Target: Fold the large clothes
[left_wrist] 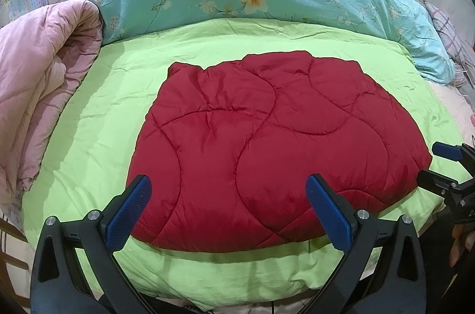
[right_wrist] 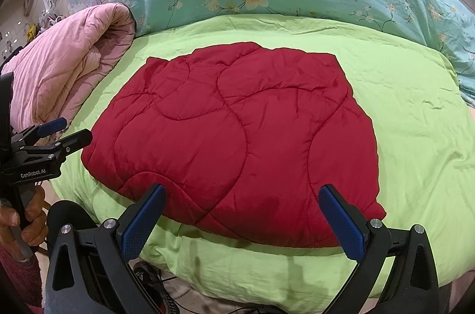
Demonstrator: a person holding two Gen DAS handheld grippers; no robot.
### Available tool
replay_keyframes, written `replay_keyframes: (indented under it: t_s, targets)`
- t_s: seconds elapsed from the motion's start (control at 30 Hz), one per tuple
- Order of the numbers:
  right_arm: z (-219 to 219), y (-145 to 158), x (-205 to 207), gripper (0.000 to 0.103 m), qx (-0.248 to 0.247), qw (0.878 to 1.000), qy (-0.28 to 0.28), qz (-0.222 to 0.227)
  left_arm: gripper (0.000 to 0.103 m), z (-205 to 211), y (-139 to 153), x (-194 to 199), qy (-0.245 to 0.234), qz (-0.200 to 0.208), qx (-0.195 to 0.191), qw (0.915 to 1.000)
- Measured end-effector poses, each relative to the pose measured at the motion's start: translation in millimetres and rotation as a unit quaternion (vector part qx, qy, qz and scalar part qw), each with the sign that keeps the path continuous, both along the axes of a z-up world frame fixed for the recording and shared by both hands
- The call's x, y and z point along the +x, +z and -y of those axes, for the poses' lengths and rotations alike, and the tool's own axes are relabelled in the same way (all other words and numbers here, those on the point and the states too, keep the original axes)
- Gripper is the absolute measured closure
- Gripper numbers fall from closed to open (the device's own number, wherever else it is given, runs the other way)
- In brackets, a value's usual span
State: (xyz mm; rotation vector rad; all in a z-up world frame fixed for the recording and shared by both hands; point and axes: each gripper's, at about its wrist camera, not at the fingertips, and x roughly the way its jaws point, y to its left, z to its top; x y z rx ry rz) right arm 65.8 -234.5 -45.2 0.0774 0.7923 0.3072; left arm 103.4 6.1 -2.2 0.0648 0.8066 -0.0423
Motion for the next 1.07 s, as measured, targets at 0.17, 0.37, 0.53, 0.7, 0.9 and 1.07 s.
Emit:
replay_keyframes:
  t_s: [0.17, 0.37, 0.53, 0.7, 0.9, 1.07]
  targets:
    - [-1.7, 0.6, -0.7, 0.0, -0.001, 1.0, 0.001, 0.001, 0.0, 0.8, 1.2, -0.2, -0.001, 0.002, 0.001, 1.0]
    - [-2.2, 1.2, -1.6, 0.0, -0.002, 1.0, 0.0, 0.002, 0.0, 1.6, 2.8, -1.9, -0.001, 0.004, 0.001, 1.0]
    - [-1.6, 1.7, -1.9, 0.0, -0.003, 1.0, 0.001, 0.002, 0.0, 2.5, 3.8, -3.7, -0.002, 0.005, 0.001, 1.0]
    - [-2.5, 3.5, -3.3, 0.0, -0.004, 1.0, 0.001, 0.004, 0.0, 2.6, 4.3, -4.9, -0.001, 0.007, -0.001, 1.0]
    - [-2.5, 3.6, -3.1, 0.0, -0.004, 1.0, 0.002, 0.005, 0.0, 3.0, 5.1, -5.6, -0.002, 0.008, -0.002, 1.0]
    - [-2.6, 3.3, -3.3, 0.0, -0.002, 1.0, 0.001, 0.005, 0.0, 3.0, 5.7, -5.0, -0.003, 0.005, -0.008, 0.9999]
